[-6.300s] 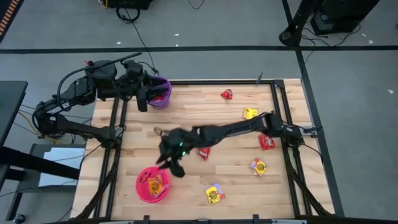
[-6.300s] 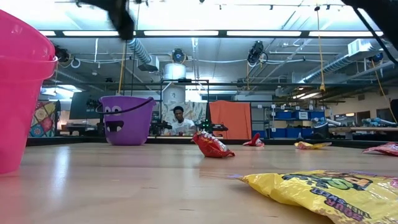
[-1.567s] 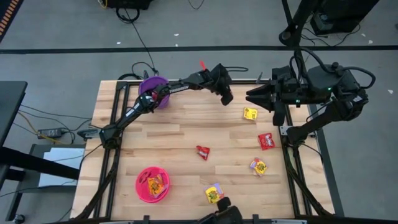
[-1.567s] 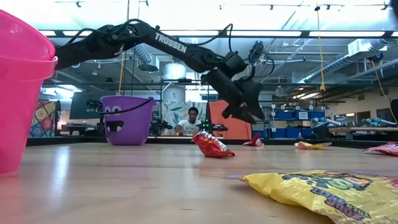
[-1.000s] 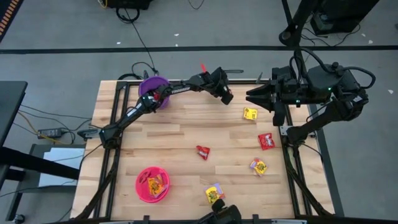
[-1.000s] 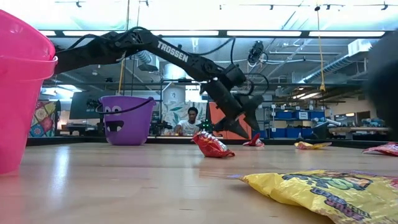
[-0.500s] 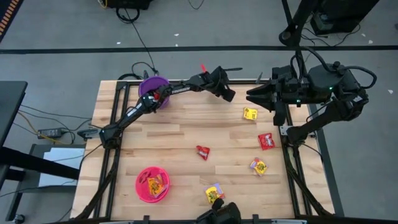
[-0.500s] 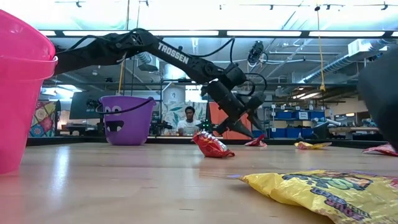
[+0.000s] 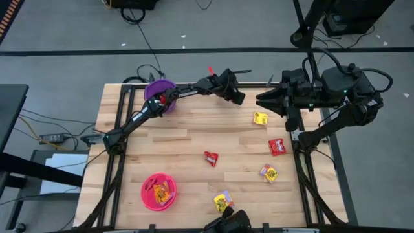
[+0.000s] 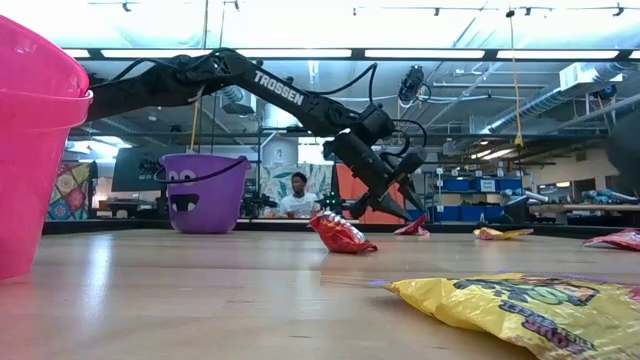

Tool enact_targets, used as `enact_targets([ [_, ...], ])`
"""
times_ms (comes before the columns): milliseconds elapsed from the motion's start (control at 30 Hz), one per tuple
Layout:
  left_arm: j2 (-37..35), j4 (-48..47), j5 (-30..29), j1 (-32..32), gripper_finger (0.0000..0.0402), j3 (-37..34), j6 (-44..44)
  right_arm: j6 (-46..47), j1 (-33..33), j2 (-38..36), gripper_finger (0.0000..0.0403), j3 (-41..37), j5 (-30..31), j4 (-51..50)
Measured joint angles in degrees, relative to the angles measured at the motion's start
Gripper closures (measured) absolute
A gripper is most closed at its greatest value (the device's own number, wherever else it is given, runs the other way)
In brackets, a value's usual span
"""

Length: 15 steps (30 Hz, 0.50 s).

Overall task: Sort candy by brand, put in halloween buckets
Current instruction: Put the red candy into the purple bucket

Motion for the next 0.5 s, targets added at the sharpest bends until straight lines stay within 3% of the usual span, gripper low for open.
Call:
enact_targets([
  [167, 0.0, 1.1, 0.0, 0.0, 0.027, 0.0, 0.0, -0.5, 0.0, 0.0, 0.0291, 0.0, -0.1, 0.0],
  [333, 0.0, 5.1, -0.7, 0.0, 0.0353, 0.0, -0.3, 0.7, 0.0, 0.0, 0.0291, 0.0, -1.2, 0.0],
  [400, 0.0, 6.6, -1.6, 0.1, 0.0387, 0.0, -2.8, 1.2, 0.3, 0.0, 0.0291, 0.0, -1.5, 0.0],
  [500, 0.0, 6.8, -2.2, 0.8, 0.0393, 0.0, -9.2, 1.8, 1.3, 0.0, 0.0291, 0.0, -1.4, 0.0],
])
